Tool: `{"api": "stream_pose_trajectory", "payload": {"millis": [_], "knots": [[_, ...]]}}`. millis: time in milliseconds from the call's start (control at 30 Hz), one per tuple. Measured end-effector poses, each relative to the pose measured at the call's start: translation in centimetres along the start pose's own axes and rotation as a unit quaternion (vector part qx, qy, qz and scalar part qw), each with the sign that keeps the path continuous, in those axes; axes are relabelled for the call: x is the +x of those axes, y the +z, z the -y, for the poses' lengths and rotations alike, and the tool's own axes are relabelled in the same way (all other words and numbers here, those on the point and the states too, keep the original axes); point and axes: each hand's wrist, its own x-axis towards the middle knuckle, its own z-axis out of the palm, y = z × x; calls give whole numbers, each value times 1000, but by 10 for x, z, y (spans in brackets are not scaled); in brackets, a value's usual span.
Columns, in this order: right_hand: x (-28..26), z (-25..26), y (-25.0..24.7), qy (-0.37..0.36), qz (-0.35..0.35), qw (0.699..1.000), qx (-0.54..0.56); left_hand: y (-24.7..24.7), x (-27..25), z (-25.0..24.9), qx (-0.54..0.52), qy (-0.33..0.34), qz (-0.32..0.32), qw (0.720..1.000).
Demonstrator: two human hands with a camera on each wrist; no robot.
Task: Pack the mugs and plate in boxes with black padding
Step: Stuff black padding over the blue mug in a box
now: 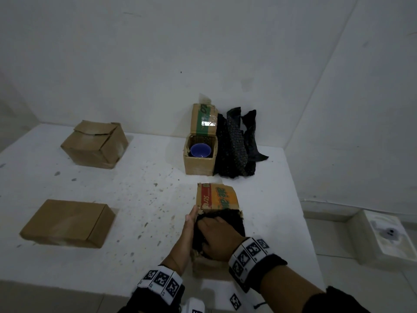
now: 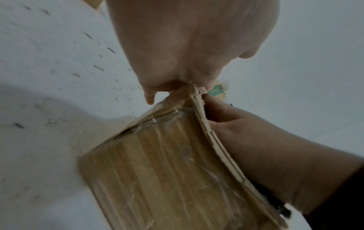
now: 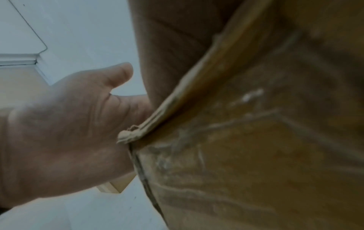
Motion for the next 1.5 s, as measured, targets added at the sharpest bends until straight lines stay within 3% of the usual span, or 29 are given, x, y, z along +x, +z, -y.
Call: {"api": "stream_pose_trajectory", "payload": {"millis": [100,200,267,400,633,767,900,1033,1133,1267,1433,1500], "knots": [[-1,1,-12,-6,24,1000,-5,1,-6,-1,1,8,15,1000],[-13,4,-21,-32,-22,995,-96,3,-6,1,1,13,20,1000],[-26,9,-20,17,-27,990,-138,2,-7,4,7,19,26,999],[-45,20,-7,86,-62,990,-94,-1,-8,7,37,31,39,998],[-36,17,3,158,-48,986,-3,-2,-6,8,63,42,31,997],[-34,21,4,164,-159,973,-30,-2,-7,7,54,39,39,997],[-22,27,25,262,-83,962,-10,-3,-7,7,69,41,34,996],[-15,25,25,288,-35,956,46,-4,-7,6,81,47,44,995],[-7,11,27,290,18,951,104,-4,3,11,91,43,30,995],[-2,3,19,295,8,940,170,-9,15,21,103,45,29,993],[-10,19,23,242,-105,964,21,-9,4,12,115,49,48,991],[-10,23,27,199,-98,975,18,-10,-1,5,112,45,59,991]]}}
